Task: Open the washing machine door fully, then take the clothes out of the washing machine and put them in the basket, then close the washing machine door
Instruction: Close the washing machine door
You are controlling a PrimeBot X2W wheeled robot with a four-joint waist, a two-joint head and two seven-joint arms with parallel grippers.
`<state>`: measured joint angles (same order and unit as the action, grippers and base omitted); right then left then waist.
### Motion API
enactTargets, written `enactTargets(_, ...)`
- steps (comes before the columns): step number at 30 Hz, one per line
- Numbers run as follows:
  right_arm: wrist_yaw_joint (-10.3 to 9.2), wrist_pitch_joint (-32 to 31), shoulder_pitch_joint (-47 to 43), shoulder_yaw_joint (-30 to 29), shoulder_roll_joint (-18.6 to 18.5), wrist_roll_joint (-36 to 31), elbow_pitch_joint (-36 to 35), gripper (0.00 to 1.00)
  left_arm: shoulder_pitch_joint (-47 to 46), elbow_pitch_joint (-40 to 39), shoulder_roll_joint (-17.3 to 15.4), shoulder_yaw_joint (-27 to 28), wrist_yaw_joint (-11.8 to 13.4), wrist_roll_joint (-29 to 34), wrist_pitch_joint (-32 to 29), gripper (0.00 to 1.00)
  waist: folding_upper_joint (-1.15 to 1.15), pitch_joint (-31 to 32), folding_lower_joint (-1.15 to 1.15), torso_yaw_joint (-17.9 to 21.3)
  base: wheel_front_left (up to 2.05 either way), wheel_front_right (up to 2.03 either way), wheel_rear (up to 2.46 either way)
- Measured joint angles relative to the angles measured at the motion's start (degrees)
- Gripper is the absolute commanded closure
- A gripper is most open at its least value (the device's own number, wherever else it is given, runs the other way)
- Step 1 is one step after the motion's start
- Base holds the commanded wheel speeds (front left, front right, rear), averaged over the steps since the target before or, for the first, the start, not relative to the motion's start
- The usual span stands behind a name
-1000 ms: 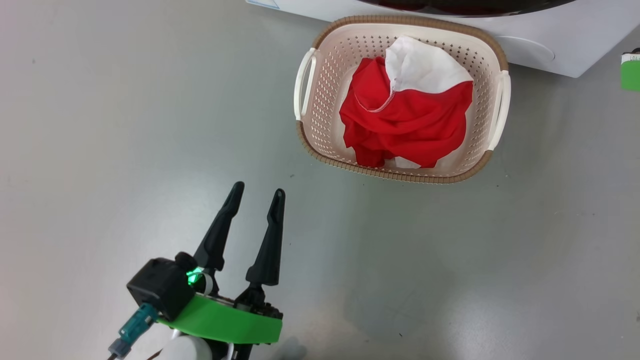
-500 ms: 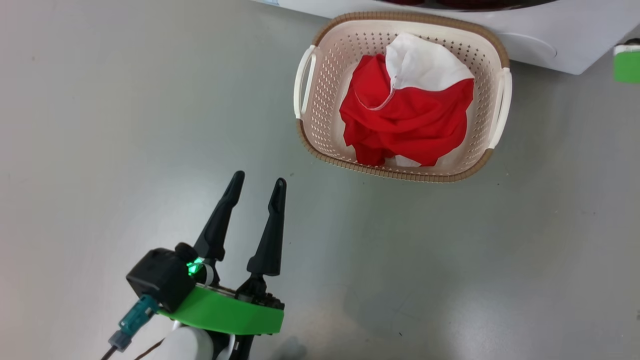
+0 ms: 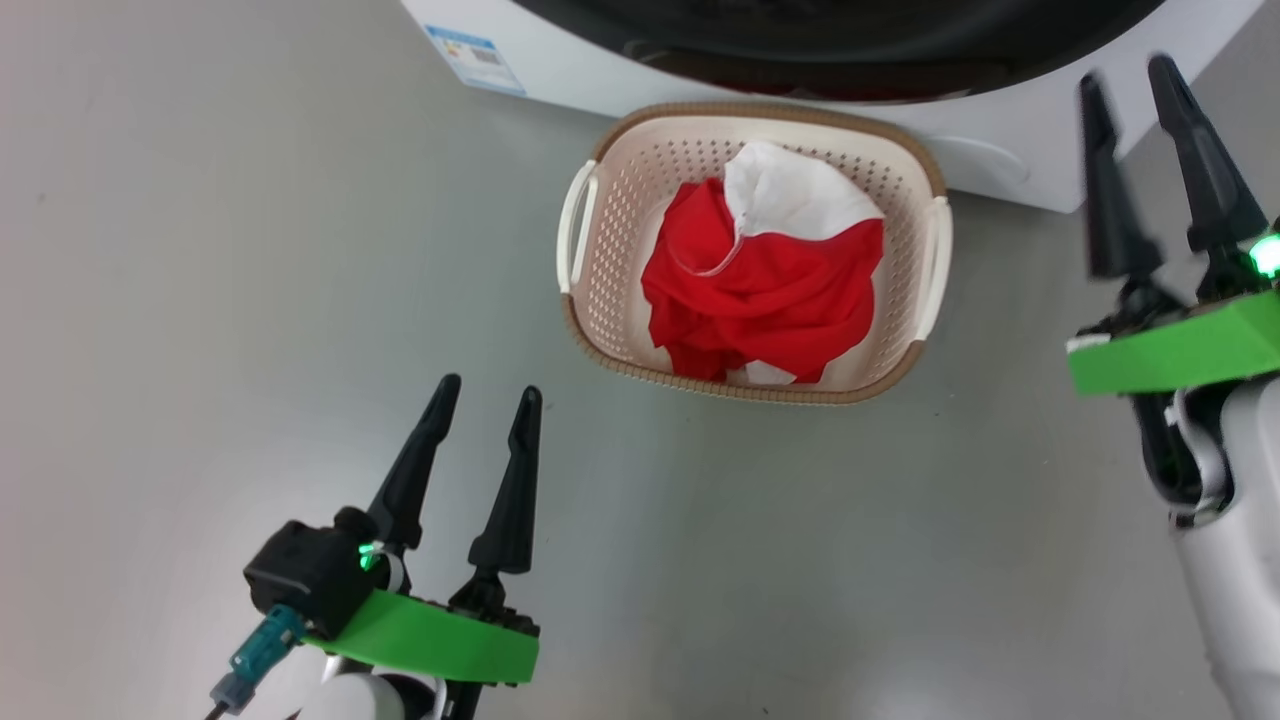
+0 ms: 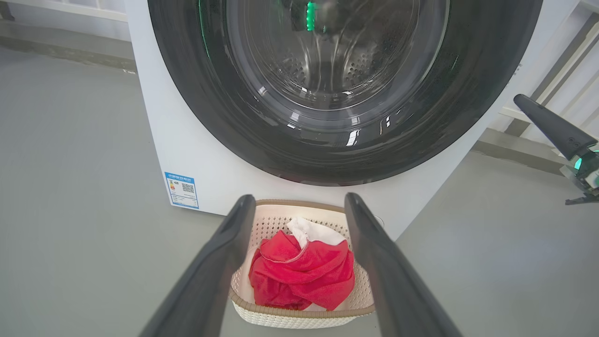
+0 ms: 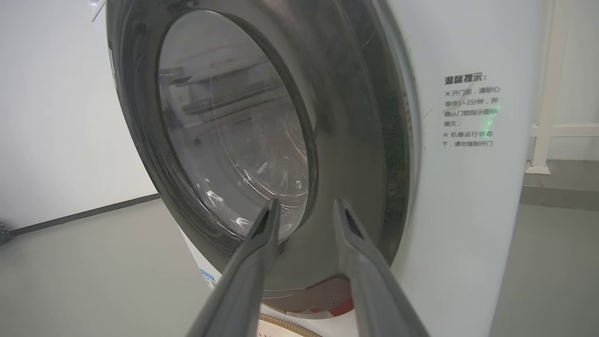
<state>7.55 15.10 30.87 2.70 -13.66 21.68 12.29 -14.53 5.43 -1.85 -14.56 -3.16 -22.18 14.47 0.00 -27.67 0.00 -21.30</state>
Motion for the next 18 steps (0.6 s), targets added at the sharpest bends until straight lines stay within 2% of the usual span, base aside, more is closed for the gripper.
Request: enactTargets(18,0.00,-0.1,-17.1,1.7,5.2,0.1,0.5,0.00,6.4,4.3,-0.1,5.3,-2.6,3.9,0.0,0.00,0.00,9.8,0.00,5.8,0.00,0.00,0.00)
